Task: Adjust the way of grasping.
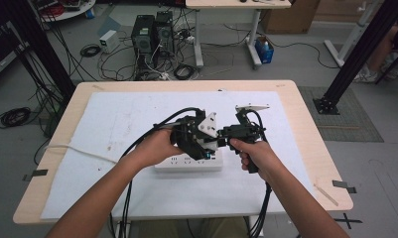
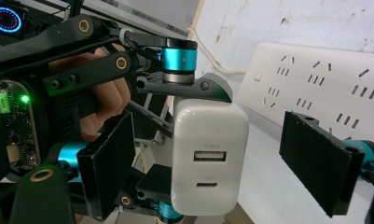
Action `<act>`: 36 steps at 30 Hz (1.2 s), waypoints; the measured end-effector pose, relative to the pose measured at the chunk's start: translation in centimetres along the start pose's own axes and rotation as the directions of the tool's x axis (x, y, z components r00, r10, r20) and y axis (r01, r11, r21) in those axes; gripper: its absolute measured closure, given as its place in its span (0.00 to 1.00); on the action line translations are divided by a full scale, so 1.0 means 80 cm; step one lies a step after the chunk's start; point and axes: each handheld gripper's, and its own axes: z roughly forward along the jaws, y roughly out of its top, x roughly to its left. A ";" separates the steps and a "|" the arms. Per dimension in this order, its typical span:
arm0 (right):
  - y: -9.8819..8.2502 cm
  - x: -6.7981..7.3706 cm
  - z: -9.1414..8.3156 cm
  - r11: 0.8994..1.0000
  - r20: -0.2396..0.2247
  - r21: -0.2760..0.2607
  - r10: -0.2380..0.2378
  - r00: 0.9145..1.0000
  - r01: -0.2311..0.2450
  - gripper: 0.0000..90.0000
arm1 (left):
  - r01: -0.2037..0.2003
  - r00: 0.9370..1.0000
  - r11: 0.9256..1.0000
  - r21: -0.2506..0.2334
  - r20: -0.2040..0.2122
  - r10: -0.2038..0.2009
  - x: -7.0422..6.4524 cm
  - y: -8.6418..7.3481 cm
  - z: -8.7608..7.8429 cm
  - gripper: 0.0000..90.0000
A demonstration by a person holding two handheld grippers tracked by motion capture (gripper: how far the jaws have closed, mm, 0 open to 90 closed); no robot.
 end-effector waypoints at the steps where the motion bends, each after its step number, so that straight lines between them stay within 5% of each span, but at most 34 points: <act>1: 0.000 0.000 0.000 1.000 -0.001 0.002 0.000 1.000 0.000 0.20 | 0.000 1.000 1.000 -0.003 -0.001 0.000 0.000 0.000 0.000 0.47; 24: 0.002 -0.004 0.005 0.999 -0.024 0.030 -0.019 1.000 0.020 0.51 | -0.019 0.999 1.000 0.011 -0.030 0.019 -0.004 0.004 0.005 0.47; 29: 0.001 -0.004 0.005 0.999 -0.017 0.003 -0.035 0.999 0.035 0.67 | -0.026 0.999 1.000 0.014 -0.038 0.026 -0.005 0.004 0.006 0.47; 34: 0.001 -0.005 0.003 1.000 -0.021 -0.015 -0.009 1.000 0.009 0.69 | -0.032 0.997 0.999 0.018 -0.064 0.033 -0.006 0.005 0.007 0.47; 36: 0.001 -0.007 0.003 0.999 -0.018 -0.033 -0.008 1.000 0.008 0.69 | -0.006 0.997 0.999 0.034 -0.073 0.008 -0.004 0.006 0.008 0.36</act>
